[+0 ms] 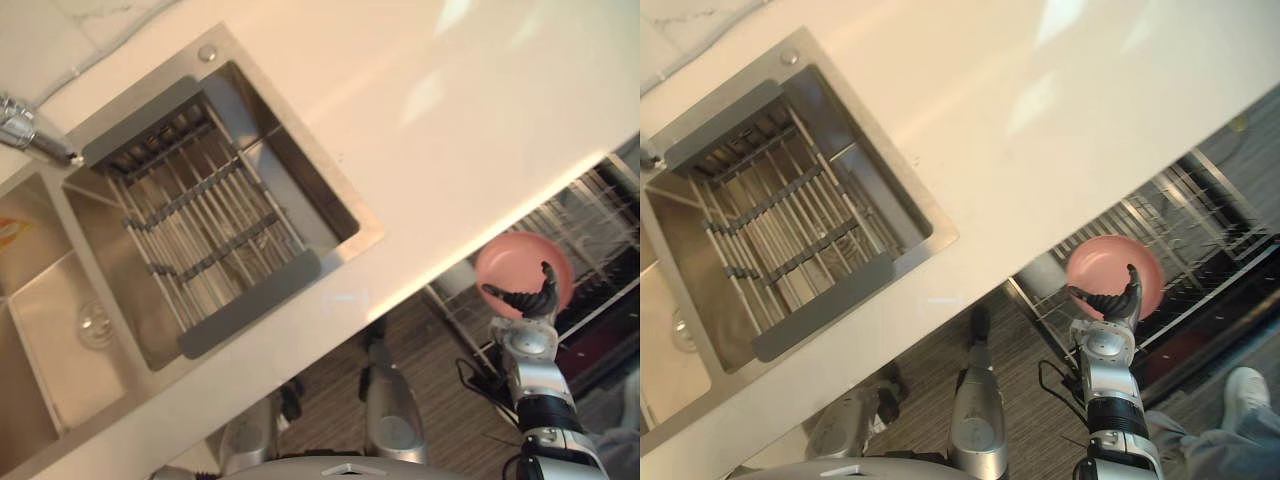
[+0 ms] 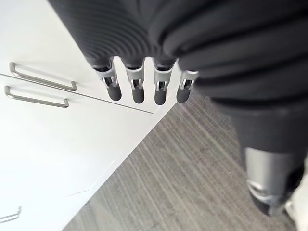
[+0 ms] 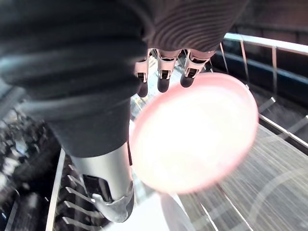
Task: Walk over to the sink, pick up the cup, carry it to the dishwasher, place the cup inside the dishwasher, then close the dishwasher door
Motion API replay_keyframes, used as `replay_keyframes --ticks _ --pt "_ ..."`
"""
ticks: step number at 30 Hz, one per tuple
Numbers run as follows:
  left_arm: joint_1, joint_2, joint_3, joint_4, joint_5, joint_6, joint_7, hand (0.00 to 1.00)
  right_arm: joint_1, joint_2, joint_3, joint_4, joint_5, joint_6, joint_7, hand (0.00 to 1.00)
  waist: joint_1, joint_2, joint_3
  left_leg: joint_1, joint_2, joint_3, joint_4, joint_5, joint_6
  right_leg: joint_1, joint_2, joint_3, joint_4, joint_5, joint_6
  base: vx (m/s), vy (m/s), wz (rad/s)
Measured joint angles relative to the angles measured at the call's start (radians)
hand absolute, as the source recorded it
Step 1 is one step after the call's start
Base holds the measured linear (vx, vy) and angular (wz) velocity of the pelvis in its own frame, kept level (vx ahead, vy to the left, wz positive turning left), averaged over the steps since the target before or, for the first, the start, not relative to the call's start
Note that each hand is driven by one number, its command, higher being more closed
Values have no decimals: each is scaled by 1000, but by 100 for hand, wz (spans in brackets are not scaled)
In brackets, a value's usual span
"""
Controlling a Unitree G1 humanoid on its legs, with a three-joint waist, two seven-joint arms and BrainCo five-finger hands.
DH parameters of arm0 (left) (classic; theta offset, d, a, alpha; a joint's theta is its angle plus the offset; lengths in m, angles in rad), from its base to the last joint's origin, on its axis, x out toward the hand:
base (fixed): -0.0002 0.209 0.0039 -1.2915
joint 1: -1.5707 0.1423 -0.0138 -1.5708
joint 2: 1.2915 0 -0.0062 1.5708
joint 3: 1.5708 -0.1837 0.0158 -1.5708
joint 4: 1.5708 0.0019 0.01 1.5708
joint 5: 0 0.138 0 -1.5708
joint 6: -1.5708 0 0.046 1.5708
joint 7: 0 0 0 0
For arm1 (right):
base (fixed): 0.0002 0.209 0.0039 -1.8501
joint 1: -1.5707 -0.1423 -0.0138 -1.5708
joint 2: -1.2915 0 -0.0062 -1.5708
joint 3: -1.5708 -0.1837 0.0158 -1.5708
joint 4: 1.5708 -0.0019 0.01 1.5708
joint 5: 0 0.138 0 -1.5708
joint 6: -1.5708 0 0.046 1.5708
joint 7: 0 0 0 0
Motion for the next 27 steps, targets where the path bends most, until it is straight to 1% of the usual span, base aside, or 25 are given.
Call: replay_keyframes --ticks 1,2,3,4,5,6,8,9,12,14,15,16,17,18,19,20,21,22,23,24,25,26,27 --pt "17 2 5 1 8 4 -12 0 5 0 -16 -19 0 0 0 0 -1 -14 -12 8 7 9 5 -8 -5 2 8 12 0 -2 -3 60 -65 -70" --pt "49 8 6 7 16 9 -30 0 22 -3 -53 -66 0 1 -3 0 -4 -39 -38 24 25 37 16 -21 -16 3 28 36 0 -5 -9 66 -71 -72" --pt "74 11 13 24 18 12 -41 0 34 -8 -91 -107 -1 2 -8 0 -15 -61 -55 44 39 61 24 -30 -25 10 46 56 0 -7 -13 85 -88 -66" --pt "83 10 16 28 21 14 -48 0 36 -10 -103 -120 -1 3 -8 0 -21 -66 -57 53 46 68 28 -35 -28 16 54 63 0 -7 -15 69 -71 -67" --pt "116 5 33 37 33 20 -73 0 45 -31 -140 -145 -1 12 -10 0 -38 -86 -68 88 61 97 39 -44 -37 36 75 89 0 -10 -21 50 -51 -71" --pt "142 4 41 44 35 25 -98 0 61 -55 -182 -159 -1 20 -11 0 -43 -96 -83 111 75 119 51 -50 -43 47 88 109 0 -16 -27 37 -50 -74" --pt "163 4 42 57 37 39 -122 0 85 -92 -238 -158 1 23 -12 0 -54 -107 -105 126 87 137 73 -50 -44 52 98 127 0 -26 -38 -5 -64 -51" --pt "180 -2 44 61 37 57 -142 0 96 -125 -292 -158 3 22 -15 0 -70 -111 -124 135 96 144 90 -50 -44 56 107 139 0 -29 -42 -24 -71 -44" --pt "188 -17 44 63 56 69 -159 0 122 -152 -371 -158 13 20 -17 0 -101 -114 -139 149 106 166 120 -52 -42 65 110 140 0 -32 -44 -52 -50 -36" --pt "187 -23 44 62 56 69 -163 0 146 -158 -427 -158 33 14 -15 0 -117 -116 -143 155 108 177 131 -59 -32 64 111 141 0 -33 -43 -107 -21 -41" --pt "186 -24 44 59 56 71 -162 0 158 -157 -448 -155 56 9 -1 0 -136 -117 -143 155 107 192 130 -73 -21 55 114 142 0 -38 -35 -149 -5 -40" --pt "185 -30 44 57 54 75 -159 0 159 -154 -458 -153 74 5 7 0 -142 -108 -148 155 108 196 107 -112 -4 39 129 141 0 -58 -7 -162 5 -48" --pt "183 -36 44 61 54 78 -154 0 157 -145 -462 -150 90 -2 16 0 -137 -93 -156 146 114 199 85 -130 -36 27 137 137 0 -83 19 -144 -1 -62" --pt "178 -52 44 69 52 90 -151 0 159 -118 -468 -149 121 -9 30 0 -134 -48 -164 126 151 222 89 -136 -23 -10 151 114 86 -87 -42 -33 31 -51" --pt "168 -55 43 66 32 100 -143 0 183 -98 -477 -149 147 -13 48 0 -147 -55 -170 127 132 197 87 -144 -18 -17 145 112 221 -102 -86 74 45 -30" --pt "169 -51 43 66 21 104 -136 0 201 -88 -484 -149 161 -19 60 0 -149 -58 -175 129 103 169 86 -147 -17 11 124 121 199 -156 -67 93 61 -41" --pt "158 -69 40 62 -18 104 -120 0 206 -70 -503 -140 178 -38 80 0 -131 -45 -172 112 81 104 92 -132 14 32 125 144 133 -149 -57 2 33 -54" --pt "156 -77 40 62 -38 104 -113 0 202 -56 -502 -137 188 -48 90 0 -123 -33 -174 99 67 74 94 -129 17 32 124 150 113 -120 -55 -57 6 -60" --pt "143 -89 39 63 -84 105 -89 0 183 -20 -499 -137 214 -59 112 0 -130 -7 -160 82 59 64 98 -118 7 31 119 151 88 -95 -49 -29 0 -13" --pt "127 -94 35 64 -119 107 -62 0 184 17 -496 -127 241 -58 129 0 -132 15 -141 82 43 49 98 -105 6 28 107 146 75 -84 -46 -23 -4 3" --pt "125 -94 34 63 -134 108 -48 0 183 37 -491 -120 250 -57 134 0 -129 26 -132 79 37 38 96 -95 6 28 102 145 68 -79 -45 -61 4 13" --pt "125 -94 36 62 -173 107 -24 0 186 79 -479 -118 277 -55 137 0 -122 45 -122 69 21 4 86 -73 -4 28 88 141 55 -71 -42 -69 3 22" --pt "125 -94 38 60 -206 103 6 0 189 123 -456 -118 299 -54 136 0 -117 64 -118 66 -4 -14 62 -43 0 29 67 132 45 -69 -38 -68 8 31"
